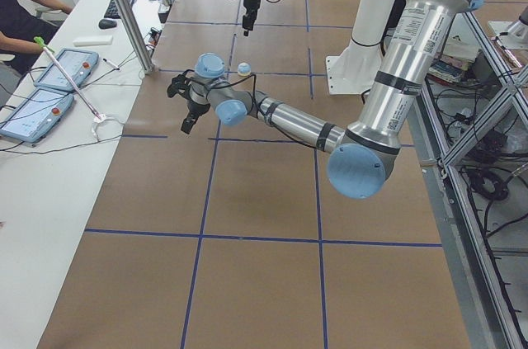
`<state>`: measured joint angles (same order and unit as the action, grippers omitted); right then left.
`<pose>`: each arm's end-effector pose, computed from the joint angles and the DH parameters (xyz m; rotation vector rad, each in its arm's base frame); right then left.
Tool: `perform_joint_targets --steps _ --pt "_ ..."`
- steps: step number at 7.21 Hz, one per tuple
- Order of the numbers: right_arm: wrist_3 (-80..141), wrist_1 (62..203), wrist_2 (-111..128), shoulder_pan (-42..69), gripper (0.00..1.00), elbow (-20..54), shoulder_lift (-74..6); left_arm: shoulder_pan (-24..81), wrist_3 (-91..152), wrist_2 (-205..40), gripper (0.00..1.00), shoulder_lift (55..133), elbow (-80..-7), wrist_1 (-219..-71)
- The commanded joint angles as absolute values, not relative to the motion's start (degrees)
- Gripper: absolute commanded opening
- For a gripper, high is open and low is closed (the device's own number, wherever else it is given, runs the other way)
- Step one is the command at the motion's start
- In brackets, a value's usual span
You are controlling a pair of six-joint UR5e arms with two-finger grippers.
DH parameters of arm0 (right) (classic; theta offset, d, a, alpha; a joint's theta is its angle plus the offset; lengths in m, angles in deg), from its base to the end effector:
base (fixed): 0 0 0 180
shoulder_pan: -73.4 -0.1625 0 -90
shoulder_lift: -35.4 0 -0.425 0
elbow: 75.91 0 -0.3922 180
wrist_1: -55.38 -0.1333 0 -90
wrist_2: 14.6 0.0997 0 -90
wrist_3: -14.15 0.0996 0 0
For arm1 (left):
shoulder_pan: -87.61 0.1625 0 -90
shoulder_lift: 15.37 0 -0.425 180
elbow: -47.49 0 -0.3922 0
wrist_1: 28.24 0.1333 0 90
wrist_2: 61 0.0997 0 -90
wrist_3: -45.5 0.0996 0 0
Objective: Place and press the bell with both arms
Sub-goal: 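Lower the closed right gripper onto the bell top to press it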
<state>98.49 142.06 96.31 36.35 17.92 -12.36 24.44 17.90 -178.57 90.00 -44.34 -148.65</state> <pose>-0.4945 -0.4958 0.1796 -0.0082 -0.9224 0.3515 0.2019 -0.5924 0.4422 0.5170 0.7751 0.1874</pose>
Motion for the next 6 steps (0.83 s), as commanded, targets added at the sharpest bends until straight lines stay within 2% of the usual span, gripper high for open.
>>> perform_joint_targets --steps 1,4,6 --pt "99.41 143.44 95.71 37.36 0.00 5.27 -3.22 21.97 23.08 -179.73 0.97 86.06 -45.93 -147.43" --pt "99.49 135.56 95.53 38.58 0.00 -2.06 -2.57 17.83 30.55 -183.08 0.98 85.88 -47.43 -139.61" --pt "99.49 135.44 95.44 39.73 0.00 -2.78 -2.05 17.74 30.65 -183.08 0.98 85.62 -47.69 -139.60"
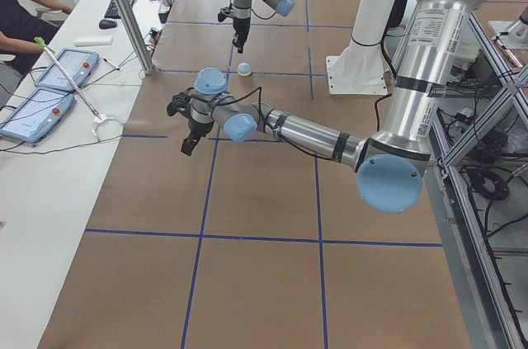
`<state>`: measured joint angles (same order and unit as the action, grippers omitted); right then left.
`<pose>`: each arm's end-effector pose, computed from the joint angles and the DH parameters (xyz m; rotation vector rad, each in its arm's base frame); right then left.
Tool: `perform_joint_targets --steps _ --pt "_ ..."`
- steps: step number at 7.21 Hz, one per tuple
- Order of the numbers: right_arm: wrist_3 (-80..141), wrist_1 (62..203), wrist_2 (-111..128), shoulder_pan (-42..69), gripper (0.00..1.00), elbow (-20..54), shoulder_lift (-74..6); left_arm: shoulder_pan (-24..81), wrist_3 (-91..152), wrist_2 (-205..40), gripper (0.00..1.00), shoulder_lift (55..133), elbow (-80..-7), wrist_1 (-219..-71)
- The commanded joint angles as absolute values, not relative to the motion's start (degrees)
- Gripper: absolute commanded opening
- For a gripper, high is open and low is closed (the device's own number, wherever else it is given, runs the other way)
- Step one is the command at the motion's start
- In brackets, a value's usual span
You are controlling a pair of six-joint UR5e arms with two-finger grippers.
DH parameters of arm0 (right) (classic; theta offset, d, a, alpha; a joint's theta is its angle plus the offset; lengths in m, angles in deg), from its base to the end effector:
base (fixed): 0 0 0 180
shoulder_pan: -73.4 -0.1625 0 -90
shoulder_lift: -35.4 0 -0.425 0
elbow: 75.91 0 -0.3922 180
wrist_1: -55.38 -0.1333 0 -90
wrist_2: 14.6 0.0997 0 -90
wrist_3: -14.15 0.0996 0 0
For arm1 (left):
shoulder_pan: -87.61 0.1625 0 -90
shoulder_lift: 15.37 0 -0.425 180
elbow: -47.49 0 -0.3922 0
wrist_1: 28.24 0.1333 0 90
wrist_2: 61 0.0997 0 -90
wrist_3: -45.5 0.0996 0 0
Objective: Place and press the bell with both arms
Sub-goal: 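Lower the closed right gripper onto the bell top to press it, then lift the right gripper off the bell and retract it away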
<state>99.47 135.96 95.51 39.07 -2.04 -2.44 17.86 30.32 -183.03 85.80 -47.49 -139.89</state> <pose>-0.5960 -0.5270 0.1871 -0.0514 -0.8547 0.3465 0.1286 -0.5810 0.4760 0.4487 0.7095 0.2676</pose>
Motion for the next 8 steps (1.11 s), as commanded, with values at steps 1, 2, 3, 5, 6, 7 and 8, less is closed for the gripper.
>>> perform_joint_targets --steps 1,2,3,5,6,7,8 --pt "99.40 135.36 94.75 40.17 0.00 -2.87 -2.22 17.74 30.65 -183.00 0.98 85.36 -48.04 -139.60" --pt "99.32 135.36 94.39 40.69 0.00 -3.57 -2.22 17.74 30.65 -182.99 0.98 85.18 -48.31 -139.60" --pt "99.32 135.18 94.04 41.05 0.00 -4.53 -2.22 17.74 30.65 -182.99 0.98 85.18 -48.31 -139.60" --pt "99.67 135.27 94.38 40.62 0.00 -4.02 -0.56 17.74 30.65 -183.08 0.98 85.26 -48.40 -139.68" --pt "99.67 135.88 95.17 39.13 0.00 -0.62 -0.64 17.74 30.65 -183.17 0.98 85.18 -48.66 -139.60" --pt "99.67 137.19 97.09 37.73 0.00 2.55 -1.59 17.74 30.56 -183.17 0.98 85.09 -48.66 -139.60" --pt "99.58 138.07 97.46 36.93 0.00 6.23 -3.78 17.74 30.64 -183.26 0.98 84.92 -48.57 -139.60"
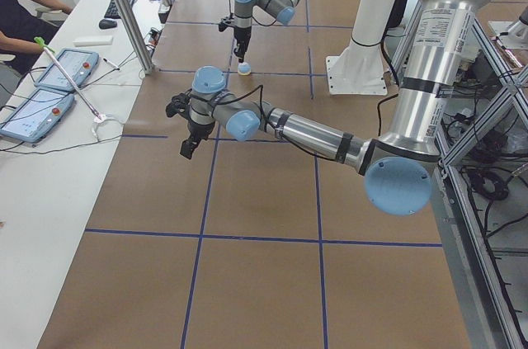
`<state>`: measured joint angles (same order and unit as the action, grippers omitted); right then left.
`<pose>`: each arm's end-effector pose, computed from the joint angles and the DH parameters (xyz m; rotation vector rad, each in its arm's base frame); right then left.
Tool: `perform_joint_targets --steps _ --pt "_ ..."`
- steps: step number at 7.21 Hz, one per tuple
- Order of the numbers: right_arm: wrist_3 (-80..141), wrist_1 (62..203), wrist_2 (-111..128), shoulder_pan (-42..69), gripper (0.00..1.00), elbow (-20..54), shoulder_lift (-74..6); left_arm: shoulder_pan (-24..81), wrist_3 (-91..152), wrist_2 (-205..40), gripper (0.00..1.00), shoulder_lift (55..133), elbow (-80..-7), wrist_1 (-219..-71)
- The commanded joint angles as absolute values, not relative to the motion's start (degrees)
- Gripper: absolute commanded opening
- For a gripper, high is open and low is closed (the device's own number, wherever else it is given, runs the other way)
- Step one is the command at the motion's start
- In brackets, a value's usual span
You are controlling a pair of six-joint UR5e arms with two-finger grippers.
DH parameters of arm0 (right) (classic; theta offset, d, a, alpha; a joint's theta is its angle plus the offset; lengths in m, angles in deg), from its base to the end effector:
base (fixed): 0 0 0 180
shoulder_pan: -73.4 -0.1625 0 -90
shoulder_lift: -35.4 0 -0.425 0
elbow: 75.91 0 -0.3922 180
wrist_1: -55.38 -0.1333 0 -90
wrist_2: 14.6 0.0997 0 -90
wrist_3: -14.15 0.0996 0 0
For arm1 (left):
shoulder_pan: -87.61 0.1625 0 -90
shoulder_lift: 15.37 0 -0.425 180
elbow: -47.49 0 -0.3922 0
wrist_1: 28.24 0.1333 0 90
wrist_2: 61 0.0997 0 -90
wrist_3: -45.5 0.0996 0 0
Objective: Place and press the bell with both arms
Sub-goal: 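Lift the right gripper off the bell and retract it away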
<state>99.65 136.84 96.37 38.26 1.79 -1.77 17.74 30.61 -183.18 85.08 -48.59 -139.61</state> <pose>-0.5754 -0.5244 0.1500 -0.0360 -0.9166 0.3403 0.1255 -0.5755 0.4741 0.4520 0.7107 0.2717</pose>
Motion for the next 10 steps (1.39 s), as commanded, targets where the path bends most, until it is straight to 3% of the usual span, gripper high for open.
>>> perform_joint_targets --steps 1,3,5,6,7,9,10 --pt "99.49 138.08 100.07 34.57 0.00 11.66 -7.98 17.74 30.73 -183.43 0.98 84.04 -48.57 -139.51" --pt "96.44 137.99 109.72 25.11 0.01 25.63 -21.66 17.65 30.82 -184.14 0.98 81.94 -48.66 -139.51" --pt "84.08 137.99 118.07 12.82 0.03 31.30 -33.18 15.21 30.82 -187.45 0.98 78.70 -48.66 -139.07" --pt "76.45 137.99 120.81 8.40 0.34 32.54 -38.46 11.36 30.91 -190.87 1.00 77.98 -48.66 -135.85" --pt "70.37 137.99 121.10 4.88 0.99 34.90 -44.17 8.45 30.91 -195.43 1.00 77.88 -48.66 -131.12" --pt "48.82 138.43 121.11 -4.52 1.00 32.75 -53.07 4.84 41.90 -197.84 1.00 77.88 -48.75 -122.70" --pt "37.12 138.61 121.19 -7.70 1.00 28.29 -54.76 0.30 50.51 -197.85 1.00 77.88 -48.92 -116.63"
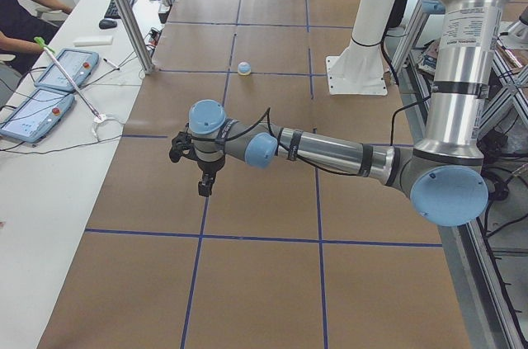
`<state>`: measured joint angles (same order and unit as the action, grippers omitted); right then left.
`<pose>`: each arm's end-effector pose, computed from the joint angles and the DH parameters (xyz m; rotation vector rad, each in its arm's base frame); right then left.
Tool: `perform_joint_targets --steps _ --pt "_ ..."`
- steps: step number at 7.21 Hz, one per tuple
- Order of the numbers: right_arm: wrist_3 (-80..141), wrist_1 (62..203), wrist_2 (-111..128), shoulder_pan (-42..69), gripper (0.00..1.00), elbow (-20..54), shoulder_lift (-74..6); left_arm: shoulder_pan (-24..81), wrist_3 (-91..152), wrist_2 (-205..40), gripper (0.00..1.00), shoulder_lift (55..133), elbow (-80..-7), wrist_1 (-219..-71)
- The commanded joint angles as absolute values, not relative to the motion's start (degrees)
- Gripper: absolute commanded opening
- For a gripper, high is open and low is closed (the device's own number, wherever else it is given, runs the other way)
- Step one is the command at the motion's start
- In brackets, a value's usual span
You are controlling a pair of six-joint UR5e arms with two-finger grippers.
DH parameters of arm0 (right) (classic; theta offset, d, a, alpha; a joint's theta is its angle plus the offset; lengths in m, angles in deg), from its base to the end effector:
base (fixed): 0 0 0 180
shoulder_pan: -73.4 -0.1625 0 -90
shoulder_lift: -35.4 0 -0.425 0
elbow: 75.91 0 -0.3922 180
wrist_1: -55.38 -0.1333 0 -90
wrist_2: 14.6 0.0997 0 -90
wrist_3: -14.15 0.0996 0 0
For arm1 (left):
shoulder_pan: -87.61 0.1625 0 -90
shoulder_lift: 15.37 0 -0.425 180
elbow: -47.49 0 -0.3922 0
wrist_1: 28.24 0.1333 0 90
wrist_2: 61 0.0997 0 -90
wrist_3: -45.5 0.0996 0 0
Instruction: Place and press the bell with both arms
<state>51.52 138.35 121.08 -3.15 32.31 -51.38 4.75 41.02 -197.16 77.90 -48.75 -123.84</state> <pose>-0.0582 -0.5102 0.4571 0.0897 -0.9065 0.1903 0.0043 -0.5289 0.5626 0.1670 0.8224 0.1499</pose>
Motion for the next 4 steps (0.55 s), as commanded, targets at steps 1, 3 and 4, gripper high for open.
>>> perform_joint_targets --steps 1,3,4 --pt "29.00 138.61 121.19 -10.34 1.00 23.72 -55.12 -2.88 58.08 -197.85 1.00 77.97 -48.92 -111.09" --pt "21.20 138.61 121.45 -12.38 1.00 21.56 -58.37 -5.02 60.52 -197.76 1.00 74.40 -49.80 -103.65" --pt "19.44 138.61 123.89 -12.82 1.00 21.48 -59.95 -4.94 60.35 -195.93 1.00 72.54 -50.06 -103.65"
